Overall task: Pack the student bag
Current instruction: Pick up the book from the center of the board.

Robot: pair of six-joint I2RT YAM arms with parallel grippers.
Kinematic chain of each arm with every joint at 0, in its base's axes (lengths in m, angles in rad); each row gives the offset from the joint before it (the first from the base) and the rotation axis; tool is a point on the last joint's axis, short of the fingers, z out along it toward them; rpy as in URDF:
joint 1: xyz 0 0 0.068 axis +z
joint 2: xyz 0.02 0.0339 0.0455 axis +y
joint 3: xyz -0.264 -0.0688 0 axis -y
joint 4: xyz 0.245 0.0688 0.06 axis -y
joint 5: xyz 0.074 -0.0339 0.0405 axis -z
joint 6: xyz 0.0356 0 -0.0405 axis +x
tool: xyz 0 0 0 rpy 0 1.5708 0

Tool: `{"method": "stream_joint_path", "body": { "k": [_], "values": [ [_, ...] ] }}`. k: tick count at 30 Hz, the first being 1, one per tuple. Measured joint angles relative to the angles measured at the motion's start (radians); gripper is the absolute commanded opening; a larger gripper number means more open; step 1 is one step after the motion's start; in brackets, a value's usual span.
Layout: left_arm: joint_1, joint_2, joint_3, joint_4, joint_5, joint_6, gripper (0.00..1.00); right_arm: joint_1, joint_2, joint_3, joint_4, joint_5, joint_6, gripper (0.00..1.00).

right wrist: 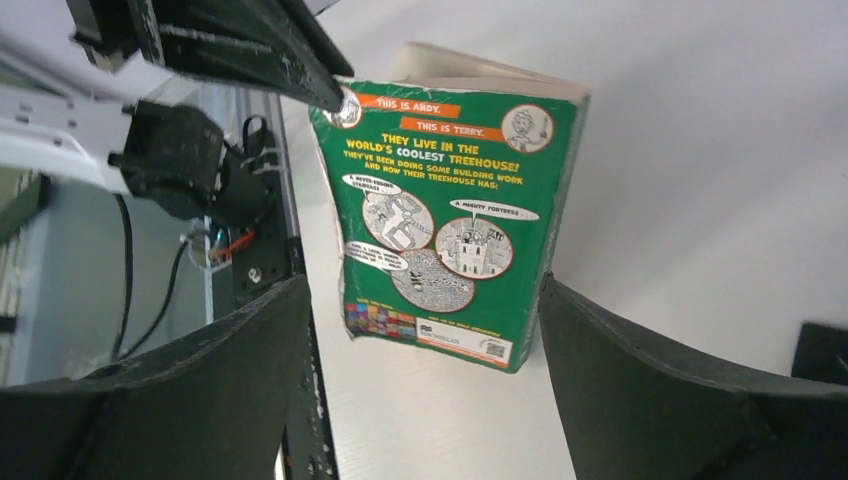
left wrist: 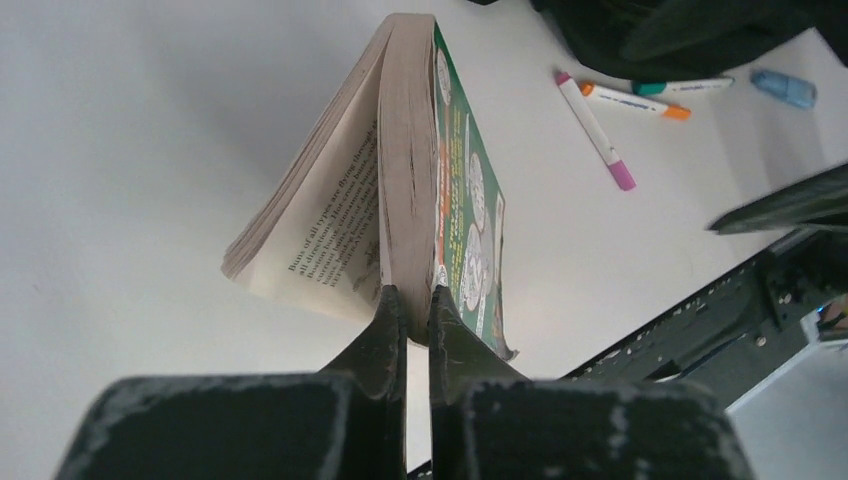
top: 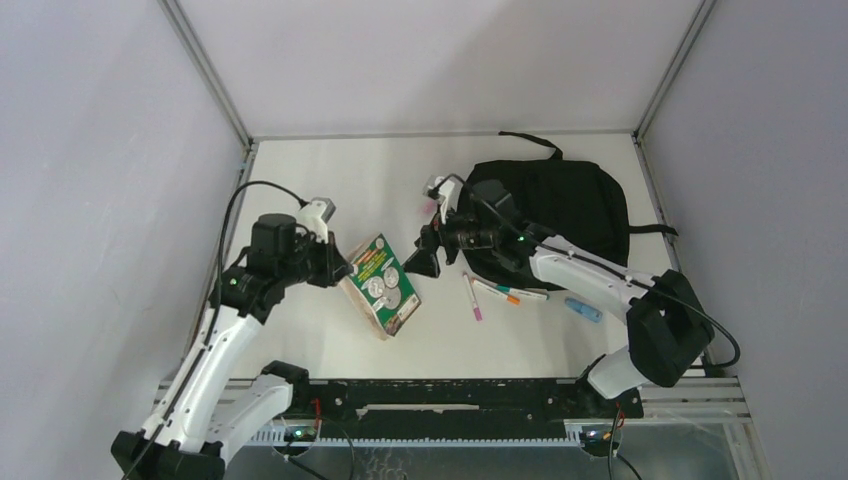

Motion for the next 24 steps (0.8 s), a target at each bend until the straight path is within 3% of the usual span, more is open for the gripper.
{"method": "stream_joint_path", "body": {
  "k": [5, 11, 24],
  "values": [
    [0.000, -0.097, -0.001, -0.007, 0.036, 0.097, 0.00, -0.004, 0.074, 0.000, 0.039, -0.096, -0.079, 0.99],
    [0.000, -0.160, -0.019, 0.004, 0.071, 0.148, 0.00, -0.014, 0.210, -0.002, 0.063, -0.208, -0.080, 1.00],
    [-0.019, -0.237, -0.108, 0.011, 0.148, 0.198, 0.00, -0.008, 0.319, -0.025, 0.348, -0.307, -0.057, 1.00]
  ]
}}
